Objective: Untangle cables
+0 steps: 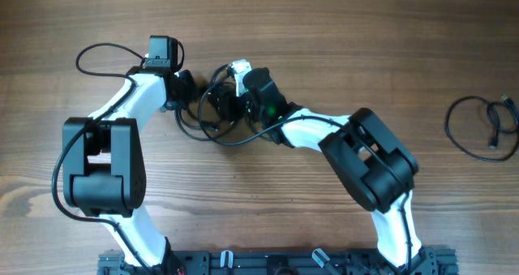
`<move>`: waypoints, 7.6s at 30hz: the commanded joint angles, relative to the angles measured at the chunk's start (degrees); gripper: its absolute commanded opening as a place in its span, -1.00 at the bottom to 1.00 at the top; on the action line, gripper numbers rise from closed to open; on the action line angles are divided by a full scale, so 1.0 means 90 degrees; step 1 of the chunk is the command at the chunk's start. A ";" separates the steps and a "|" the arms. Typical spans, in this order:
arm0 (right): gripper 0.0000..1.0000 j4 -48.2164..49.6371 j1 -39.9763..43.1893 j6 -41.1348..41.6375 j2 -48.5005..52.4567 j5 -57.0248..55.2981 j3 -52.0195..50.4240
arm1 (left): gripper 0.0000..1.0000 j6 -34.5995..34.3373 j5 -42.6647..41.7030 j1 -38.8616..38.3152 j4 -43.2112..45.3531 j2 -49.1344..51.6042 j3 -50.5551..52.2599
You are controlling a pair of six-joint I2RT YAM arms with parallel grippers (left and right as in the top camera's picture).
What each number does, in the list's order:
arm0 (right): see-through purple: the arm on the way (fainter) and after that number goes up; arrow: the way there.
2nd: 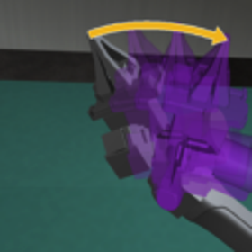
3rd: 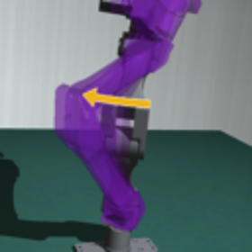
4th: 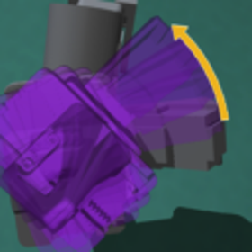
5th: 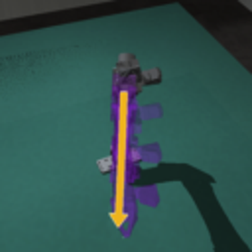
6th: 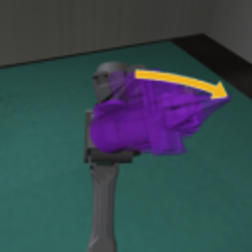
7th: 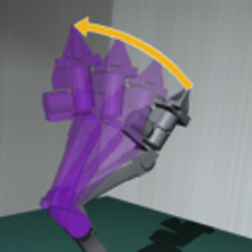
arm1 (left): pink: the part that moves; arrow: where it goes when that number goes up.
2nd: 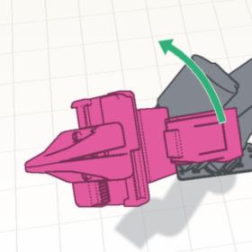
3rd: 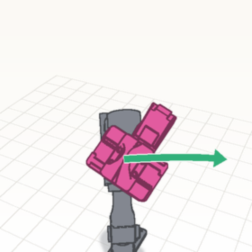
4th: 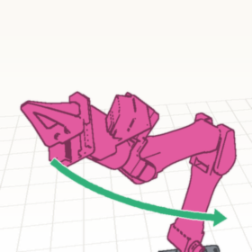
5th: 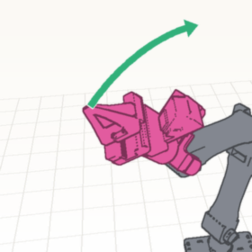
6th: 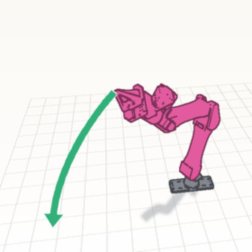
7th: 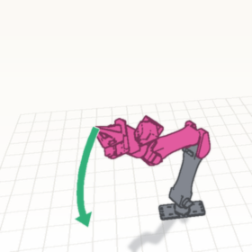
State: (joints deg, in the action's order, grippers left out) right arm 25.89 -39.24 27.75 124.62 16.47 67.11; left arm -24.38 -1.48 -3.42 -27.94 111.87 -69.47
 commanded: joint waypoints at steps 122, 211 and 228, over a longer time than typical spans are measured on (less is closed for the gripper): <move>-0.26 -0.4971 -0.0459 -0.2756 0.0024 -0.1608 0.1945 | 0.16 0.1664 -0.0214 -0.0066 -0.0272 0.0369 0.0012; -0.91 -0.6261 -0.0092 -0.1642 -0.0019 -0.1003 0.2018 | 0.15 0.1661 -0.0338 -0.0107 -0.0177 0.0369 0.0012; -0.91 -0.5292 0.1496 -0.1141 -0.0097 0.4668 0.1957 | 0.50 0.1666 -0.1780 -0.0107 -0.0250 -0.0090 -0.0053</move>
State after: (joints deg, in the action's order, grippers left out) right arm -23.90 -25.61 14.44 124.11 52.56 85.10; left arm -9.50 -13.28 -4.23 -30.06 112.09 -70.32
